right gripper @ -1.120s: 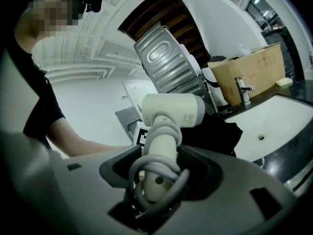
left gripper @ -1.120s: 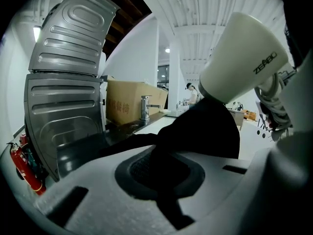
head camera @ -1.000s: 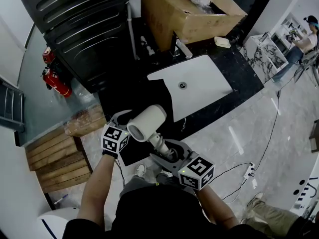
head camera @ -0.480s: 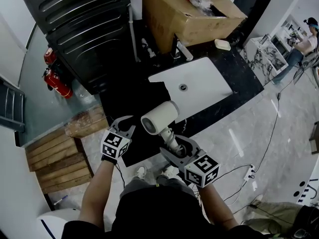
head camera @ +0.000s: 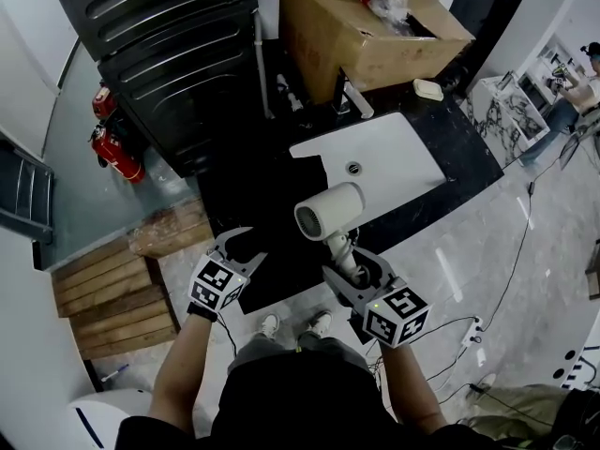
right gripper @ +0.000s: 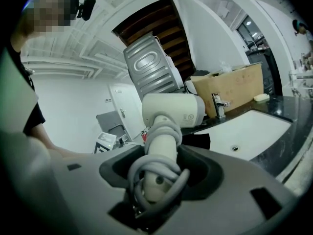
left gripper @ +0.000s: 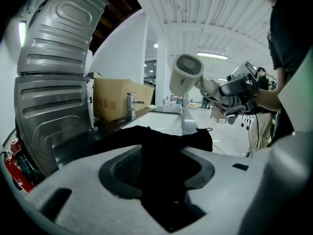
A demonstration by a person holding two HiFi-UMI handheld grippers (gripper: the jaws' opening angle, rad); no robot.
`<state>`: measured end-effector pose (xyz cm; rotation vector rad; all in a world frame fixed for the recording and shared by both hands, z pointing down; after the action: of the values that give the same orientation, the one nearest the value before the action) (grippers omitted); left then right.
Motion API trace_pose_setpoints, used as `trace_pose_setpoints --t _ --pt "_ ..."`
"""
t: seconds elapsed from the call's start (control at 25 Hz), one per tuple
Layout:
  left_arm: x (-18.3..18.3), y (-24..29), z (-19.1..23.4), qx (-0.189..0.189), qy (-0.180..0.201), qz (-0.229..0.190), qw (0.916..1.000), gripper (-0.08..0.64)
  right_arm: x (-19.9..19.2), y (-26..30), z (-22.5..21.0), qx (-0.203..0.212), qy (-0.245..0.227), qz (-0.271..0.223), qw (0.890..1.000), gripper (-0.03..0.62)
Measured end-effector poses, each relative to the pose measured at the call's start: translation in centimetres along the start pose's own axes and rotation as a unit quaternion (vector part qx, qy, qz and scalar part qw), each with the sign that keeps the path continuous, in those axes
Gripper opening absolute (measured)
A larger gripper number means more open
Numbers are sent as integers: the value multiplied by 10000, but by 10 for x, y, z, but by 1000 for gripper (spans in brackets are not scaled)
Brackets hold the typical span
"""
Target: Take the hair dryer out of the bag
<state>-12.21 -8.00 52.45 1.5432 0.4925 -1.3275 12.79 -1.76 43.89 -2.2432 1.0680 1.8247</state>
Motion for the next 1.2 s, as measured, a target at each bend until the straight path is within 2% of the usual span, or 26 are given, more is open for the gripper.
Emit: trace_pose_setpoints --t 0.08,0.28,0.64,0.96,1.0,1.2 --pt "-1 -4 -4 -69 19 3 10000 198 0 1 -2 -49 -17 0 10000 241" --pt "-6 -14 -13 -401 -189 -357 9984 265 -6 5 -5 -211 -51 50 9998 241" --pt "-7 -36 -22 -551 -259 -644 9961 284 -3 7 -10 -344 7 14 9994 241" --pt "2 -46 -17 -465 -150 -786 9957 282 2 7 -11 -487 18 -52 9988 241" --pt "4 -47 -17 -462 -111 -822 9955 282 3 7 -11 -504 18 -65 9987 241" --pt "17 -50 -18 -471 44 -1090 9929 167 7 5 -13 -591 30 -158 9981 241"
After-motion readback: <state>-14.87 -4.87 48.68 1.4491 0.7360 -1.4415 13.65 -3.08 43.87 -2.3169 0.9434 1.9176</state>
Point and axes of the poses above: the fingertips, and each gripper's own axes: y forward along the fingers, z to its left, x out of its top, the point moved 8 cm from there along -y, backward along the fingers, and after that the axes turned 11 degrees about -x, right-handed, at the moved point
